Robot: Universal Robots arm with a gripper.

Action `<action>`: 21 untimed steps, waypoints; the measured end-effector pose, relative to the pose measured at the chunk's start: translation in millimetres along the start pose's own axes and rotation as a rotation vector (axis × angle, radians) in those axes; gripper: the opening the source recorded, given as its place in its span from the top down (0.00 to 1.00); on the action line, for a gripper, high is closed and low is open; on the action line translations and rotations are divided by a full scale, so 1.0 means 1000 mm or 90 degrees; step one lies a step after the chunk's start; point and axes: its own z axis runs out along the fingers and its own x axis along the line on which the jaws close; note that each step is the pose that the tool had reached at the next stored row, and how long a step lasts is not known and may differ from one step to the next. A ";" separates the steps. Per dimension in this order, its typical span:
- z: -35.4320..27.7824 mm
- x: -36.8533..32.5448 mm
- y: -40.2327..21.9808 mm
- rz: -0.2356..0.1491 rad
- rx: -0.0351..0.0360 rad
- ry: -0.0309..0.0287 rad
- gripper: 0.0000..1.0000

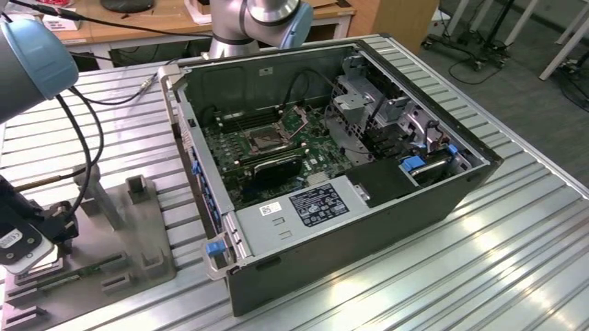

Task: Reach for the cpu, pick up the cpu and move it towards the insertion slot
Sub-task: 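Reach for the cpu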

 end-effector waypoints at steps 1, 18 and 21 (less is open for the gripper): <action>0.0001 0.0000 0.0000 0.000 -0.0001 -0.0001 0.31; 0.0004 0.0000 0.0000 0.000 -0.0001 -0.0001 0.45; -0.0009 0.0000 0.0001 0.000 -0.0002 -0.0002 0.45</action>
